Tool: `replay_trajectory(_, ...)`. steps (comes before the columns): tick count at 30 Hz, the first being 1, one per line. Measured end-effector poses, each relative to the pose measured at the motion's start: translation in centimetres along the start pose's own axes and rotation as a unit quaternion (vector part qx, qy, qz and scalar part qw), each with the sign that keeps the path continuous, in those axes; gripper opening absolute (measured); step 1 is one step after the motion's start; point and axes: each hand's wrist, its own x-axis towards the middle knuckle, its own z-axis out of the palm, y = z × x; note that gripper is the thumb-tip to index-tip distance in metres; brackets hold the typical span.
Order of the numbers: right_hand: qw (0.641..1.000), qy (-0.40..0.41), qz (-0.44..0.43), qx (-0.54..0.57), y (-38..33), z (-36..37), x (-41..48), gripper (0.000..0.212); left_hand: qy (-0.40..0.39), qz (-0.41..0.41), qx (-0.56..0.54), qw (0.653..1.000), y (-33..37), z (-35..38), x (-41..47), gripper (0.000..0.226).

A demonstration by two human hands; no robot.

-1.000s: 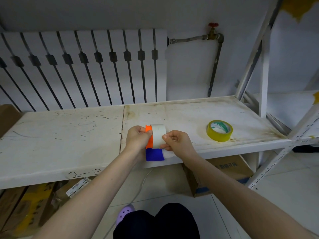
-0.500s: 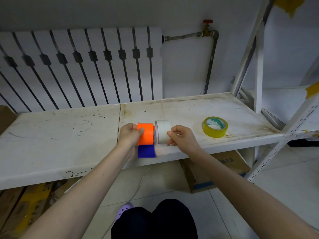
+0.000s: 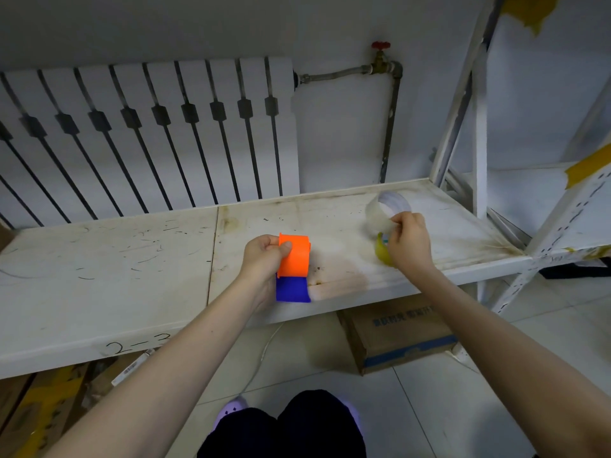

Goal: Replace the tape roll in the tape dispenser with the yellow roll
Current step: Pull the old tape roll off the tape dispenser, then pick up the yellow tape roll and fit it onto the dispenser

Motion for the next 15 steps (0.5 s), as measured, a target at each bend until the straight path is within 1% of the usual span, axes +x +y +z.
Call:
replay_trajectory(3,0.997,-0.012,0.053,-0.057,2.8,-1.1,1.0,0.030,-0.001,-0.002,0.008,1.000,0.2,1.2,0.3,0.004)
replay_trajectory(6,0.991,-0.026,0.091,-0.097,5.5,-1.9,1.5,0.045,-0.005,0.003,0.017,1.000,0.5,2.2,0.5,0.007)
replay_trajectory(8,0.988,-0.025,0.097,-0.114,6.8,-2.5,1.7,0.046,-0.007,0.004,0.025,1.000,0.6,2.7,0.7,0.007)
replay_trajectory(12,0.985,-0.021,0.096,-0.143,7.9,-3.0,2.1,0.038,-0.004,0.009,0.043,0.999,0.4,3.4,1.2,0.007)
replay_trajectory(15,0.981,-0.042,0.104,-0.157,8.6,-3.2,2.0,0.039,0.000,0.014,0.059,0.998,0.3,3.7,1.5,0.008)
